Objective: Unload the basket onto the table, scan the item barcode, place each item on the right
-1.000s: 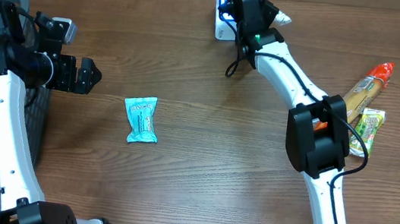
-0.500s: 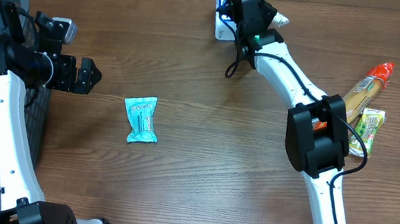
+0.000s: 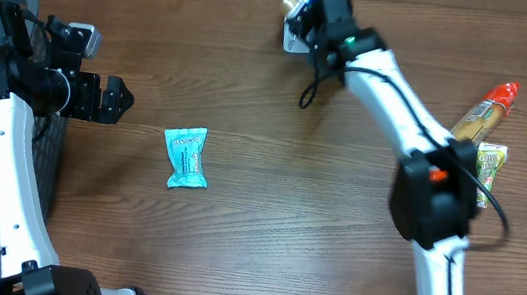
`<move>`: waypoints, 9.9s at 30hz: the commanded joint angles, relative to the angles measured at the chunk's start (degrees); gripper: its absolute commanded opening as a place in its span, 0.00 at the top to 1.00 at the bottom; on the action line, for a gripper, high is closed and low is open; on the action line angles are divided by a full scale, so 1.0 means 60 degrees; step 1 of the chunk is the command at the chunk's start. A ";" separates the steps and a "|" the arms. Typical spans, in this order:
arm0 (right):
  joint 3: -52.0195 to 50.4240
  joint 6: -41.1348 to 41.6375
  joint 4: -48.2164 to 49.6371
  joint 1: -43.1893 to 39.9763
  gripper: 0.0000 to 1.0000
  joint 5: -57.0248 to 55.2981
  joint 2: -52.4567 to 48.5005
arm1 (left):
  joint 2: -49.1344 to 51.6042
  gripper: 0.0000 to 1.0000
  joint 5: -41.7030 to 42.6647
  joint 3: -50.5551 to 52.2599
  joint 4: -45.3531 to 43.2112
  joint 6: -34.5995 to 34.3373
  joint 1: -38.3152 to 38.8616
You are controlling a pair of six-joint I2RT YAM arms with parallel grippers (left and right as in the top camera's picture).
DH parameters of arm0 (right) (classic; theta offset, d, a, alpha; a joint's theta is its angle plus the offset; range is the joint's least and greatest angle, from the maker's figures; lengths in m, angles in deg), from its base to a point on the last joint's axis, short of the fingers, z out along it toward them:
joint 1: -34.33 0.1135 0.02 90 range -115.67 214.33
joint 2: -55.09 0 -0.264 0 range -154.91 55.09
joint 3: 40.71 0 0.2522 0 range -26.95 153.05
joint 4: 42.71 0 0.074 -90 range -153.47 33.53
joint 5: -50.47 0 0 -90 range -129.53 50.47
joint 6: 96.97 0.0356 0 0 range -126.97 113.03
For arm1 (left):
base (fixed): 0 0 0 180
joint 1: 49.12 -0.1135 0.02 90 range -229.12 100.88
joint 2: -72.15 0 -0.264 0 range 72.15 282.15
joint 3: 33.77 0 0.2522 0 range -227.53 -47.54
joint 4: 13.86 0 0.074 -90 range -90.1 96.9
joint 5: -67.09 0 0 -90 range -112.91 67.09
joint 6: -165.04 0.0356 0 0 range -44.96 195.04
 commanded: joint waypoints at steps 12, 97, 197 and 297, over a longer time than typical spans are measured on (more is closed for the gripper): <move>-0.0131 1.0156 -0.4998 -0.3005 0.96 0.3009 0.4816 | 0.0058 0.00 0.0109 0.0000 -0.0015 0.0211 0.0011; -0.3829 0.9202 0.2375 0.4597 0.25 0.3850 0.0073 | 0.0058 0.00 0.0106 0.0000 -0.0015 0.0215 0.0011; -0.4251 0.7224 -0.3282 0.1774 0.96 -0.0922 0.0761 | 0.0058 0.00 0.0102 0.0000 -0.0044 0.0211 0.0029; -0.3563 0.7384 -0.4284 0.0412 0.00 0.3348 0.2608 | 0.0058 0.00 0.0102 0.0000 -0.0047 0.0215 0.0073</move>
